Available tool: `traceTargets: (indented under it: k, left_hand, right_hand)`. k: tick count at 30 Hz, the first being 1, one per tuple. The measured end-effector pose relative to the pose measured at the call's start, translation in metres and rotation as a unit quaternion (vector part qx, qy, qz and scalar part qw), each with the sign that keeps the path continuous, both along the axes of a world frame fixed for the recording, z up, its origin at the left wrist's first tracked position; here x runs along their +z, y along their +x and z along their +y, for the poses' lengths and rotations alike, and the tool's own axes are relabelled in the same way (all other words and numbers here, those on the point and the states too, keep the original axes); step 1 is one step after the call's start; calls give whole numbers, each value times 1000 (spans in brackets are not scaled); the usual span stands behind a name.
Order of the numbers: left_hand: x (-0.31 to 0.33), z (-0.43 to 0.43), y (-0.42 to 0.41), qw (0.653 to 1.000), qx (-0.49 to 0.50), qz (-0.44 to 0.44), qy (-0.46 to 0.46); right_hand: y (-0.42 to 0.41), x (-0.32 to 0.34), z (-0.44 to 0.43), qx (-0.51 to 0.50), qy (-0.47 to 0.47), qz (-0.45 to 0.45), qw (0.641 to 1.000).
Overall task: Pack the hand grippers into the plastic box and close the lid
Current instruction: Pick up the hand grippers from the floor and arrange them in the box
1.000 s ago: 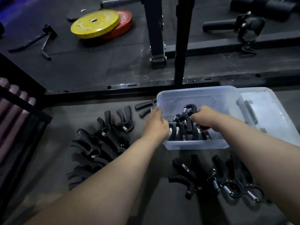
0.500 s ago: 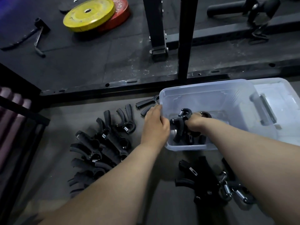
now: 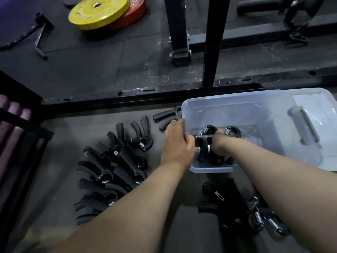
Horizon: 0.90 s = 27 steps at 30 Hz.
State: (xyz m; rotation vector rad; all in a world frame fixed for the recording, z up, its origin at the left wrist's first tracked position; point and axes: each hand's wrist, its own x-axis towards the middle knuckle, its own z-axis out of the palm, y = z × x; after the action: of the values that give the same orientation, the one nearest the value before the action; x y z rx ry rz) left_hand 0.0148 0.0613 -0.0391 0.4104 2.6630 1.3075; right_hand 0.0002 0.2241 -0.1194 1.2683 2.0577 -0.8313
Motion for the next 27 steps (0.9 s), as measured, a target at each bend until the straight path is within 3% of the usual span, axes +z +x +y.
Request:
traceTargets:
  k: [1,9,12,14,16,18,20,24,27]
  left_hand:
    - [0,0,0,1000,1,-2,0]
    - [-3,0,0,1000,1,0,-6]
    - [-4,-1,-1,1000,-1,5,-6]
    - [-3,-3,-4,999,42,5,30]
    - [-1,-8,-11,990,128,-18,57]
    - [-2,-15,-23,979,191,-60,36]
    - [-8,-25,-35,975,206,-88,6]
    - [-19,-36,-53,972,207,-109,-21]
    - [-28,-34,-66,971,199,-120,-63]
  right_hand:
    - [0,0,0,-23,-22,-4,999]
    - [11,9,7,100,-1,18,995]
    - [11,33,4,186,92,51,977]
    - [5,48,1,198,121,113,966]
    - [-4,61,-8,169,111,257,945]
    - [-9,79,-28,101,74,405,906]
    - [-12,96,-56,76,30,479,874]
    - [-12,106,-103,193,10,397,897]
    - [-3,88,-103,250,31,375,892]
